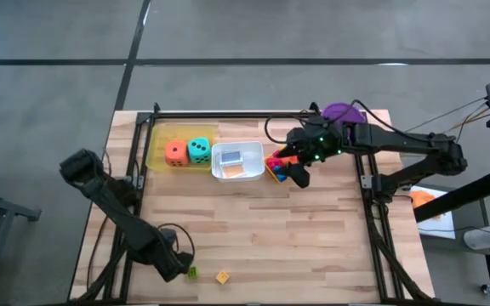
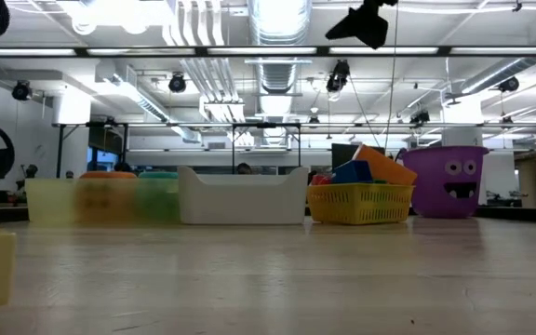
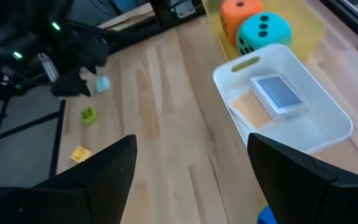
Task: Pick & Place Toys
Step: Put the light green game piece into the yellow bin
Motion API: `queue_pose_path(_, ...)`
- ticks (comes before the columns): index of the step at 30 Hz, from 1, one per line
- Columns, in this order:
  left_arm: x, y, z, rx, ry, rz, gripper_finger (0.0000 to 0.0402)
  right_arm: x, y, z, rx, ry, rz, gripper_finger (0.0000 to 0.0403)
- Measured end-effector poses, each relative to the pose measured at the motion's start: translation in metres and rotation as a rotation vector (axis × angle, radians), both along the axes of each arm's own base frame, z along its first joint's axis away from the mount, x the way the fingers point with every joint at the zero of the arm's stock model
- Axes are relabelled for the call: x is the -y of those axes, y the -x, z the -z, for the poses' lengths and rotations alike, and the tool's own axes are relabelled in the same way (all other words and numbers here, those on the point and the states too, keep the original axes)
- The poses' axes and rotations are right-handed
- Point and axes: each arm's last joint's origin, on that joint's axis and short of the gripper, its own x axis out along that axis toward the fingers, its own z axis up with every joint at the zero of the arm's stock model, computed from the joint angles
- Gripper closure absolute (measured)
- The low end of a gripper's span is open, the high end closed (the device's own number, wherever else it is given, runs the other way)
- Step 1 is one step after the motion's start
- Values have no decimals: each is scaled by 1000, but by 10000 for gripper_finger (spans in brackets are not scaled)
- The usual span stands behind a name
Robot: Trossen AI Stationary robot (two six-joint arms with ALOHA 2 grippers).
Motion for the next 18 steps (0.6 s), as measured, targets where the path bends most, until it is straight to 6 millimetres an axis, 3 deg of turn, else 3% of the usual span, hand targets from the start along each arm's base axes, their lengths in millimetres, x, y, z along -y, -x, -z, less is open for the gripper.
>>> queue_pose_path(4,0,4,13,12,7,-23,55,-5,-2,-10,27,3,-20,100)
queue_pose_path(14,-6,13,17,18,-2,-69,57,-14,-3,-14,35,8,-54,100)
queue_pose_path(18,-6,14,18,4,8,-69,75,-14,-3,-13,29,8,-53,100)
